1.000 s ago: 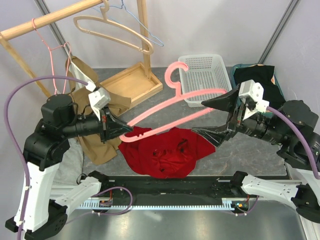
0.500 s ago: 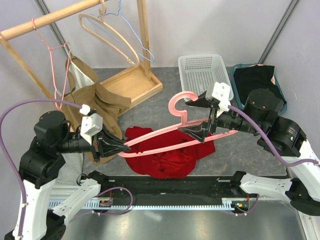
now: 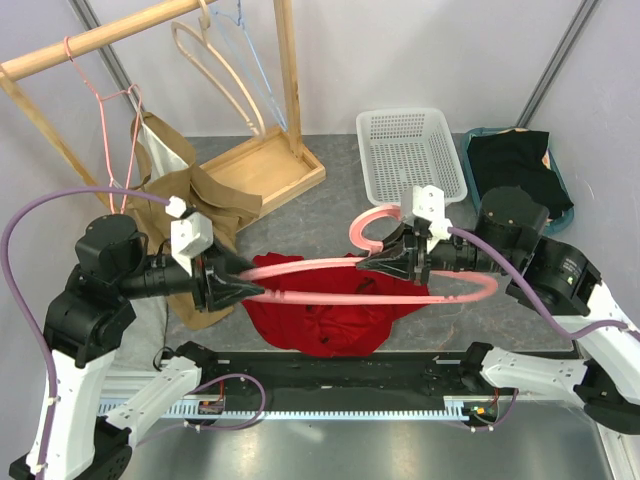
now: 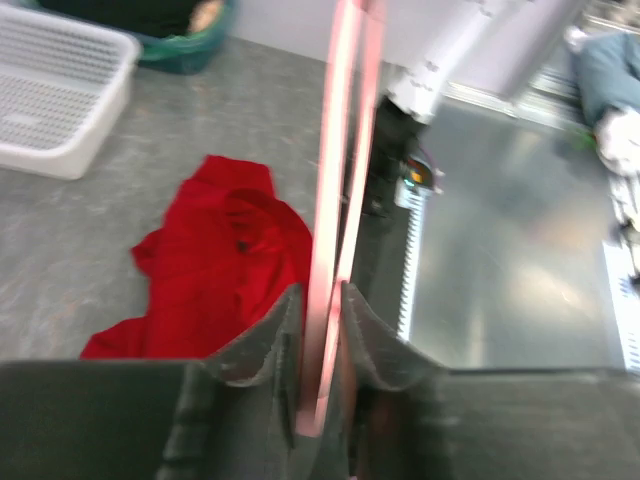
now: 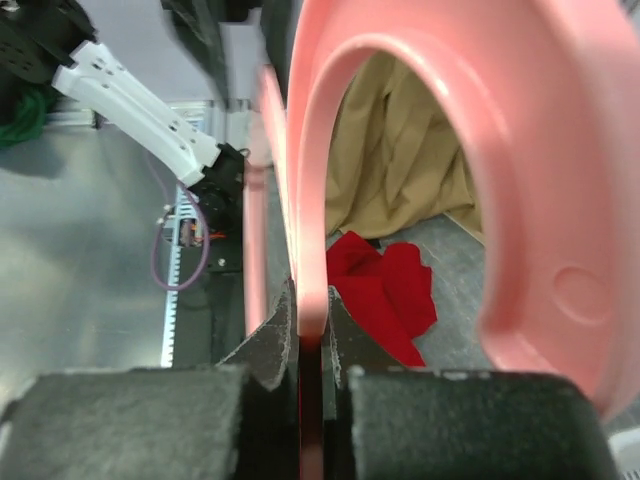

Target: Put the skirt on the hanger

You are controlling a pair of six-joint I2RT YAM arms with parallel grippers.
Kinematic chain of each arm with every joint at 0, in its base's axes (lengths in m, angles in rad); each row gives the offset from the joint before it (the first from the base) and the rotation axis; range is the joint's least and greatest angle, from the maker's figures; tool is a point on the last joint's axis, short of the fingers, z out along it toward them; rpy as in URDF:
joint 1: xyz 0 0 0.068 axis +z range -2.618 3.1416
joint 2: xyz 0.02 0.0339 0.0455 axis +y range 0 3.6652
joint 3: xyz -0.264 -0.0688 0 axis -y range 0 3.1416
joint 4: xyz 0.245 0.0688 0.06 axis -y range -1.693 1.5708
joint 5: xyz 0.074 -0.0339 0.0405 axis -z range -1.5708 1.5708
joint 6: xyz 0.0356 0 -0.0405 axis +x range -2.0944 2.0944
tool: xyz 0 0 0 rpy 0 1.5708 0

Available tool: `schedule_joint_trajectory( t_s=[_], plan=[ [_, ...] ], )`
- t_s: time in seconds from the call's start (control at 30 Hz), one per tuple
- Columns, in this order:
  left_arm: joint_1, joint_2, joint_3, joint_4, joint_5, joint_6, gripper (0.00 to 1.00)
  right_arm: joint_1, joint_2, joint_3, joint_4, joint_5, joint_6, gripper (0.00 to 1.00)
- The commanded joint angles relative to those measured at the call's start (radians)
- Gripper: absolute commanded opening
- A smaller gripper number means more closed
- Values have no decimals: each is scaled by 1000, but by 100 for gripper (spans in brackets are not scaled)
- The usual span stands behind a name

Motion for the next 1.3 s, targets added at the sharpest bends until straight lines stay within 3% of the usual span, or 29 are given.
schedule_joint_trajectory(
  t_s=[0.0, 0.03, 0.07, 0.1, 0.23, 0.3, 0.4, 0.6, 0.7, 0.83, 0.93, 1.17, 1.27],
  plan=[
    [-1, 10, 15, 107, -224, -112, 69, -5, -33, -87, 48, 202, 48, 0],
    [-1, 16, 13, 107, -276, -159, 75, -5, -47, -128, 48, 234, 59, 0],
    [-1, 18, 4, 109, -369, -180, 95, -6, -60, -153, 49, 283, 92, 0],
    [-1, 16, -25, 107, -394, -195, 96, -3, -91, -177, 46, 312, 111, 0],
    [-1, 36, -183, 118, -335, -314, 88, -5, -188, -318, 20, 387, 204, 0],
    [-1, 44, -331, 170, -255, -365, 79, -5, -250, -355, 9, 380, 240, 0],
    [-9, -2, -480, 244, -282, -433, 78, -5, -318, -389, -31, 394, 261, 0],
    [-49, -54, -605, 354, -298, -552, 79, -3, -378, -345, -178, 470, 286, 0],
    [-134, -72, -617, 389, -391, -568, 79, -5, -393, -312, -244, 476, 303, 0],
    [-376, -27, -605, 391, -718, -597, 80, -5, -410, -297, -276, 438, 315, 0],
    [-498, 68, -591, 380, -920, -634, 81, -3, -413, -306, -296, 400, 312, 0],
    [-598, 260, -512, 319, -1144, -680, 78, -5, -410, -341, -313, 328, 298, 0],
    [-619, 320, -475, 272, -1200, -686, 63, -5, -410, -358, -311, 308, 300, 0]
  ],
)
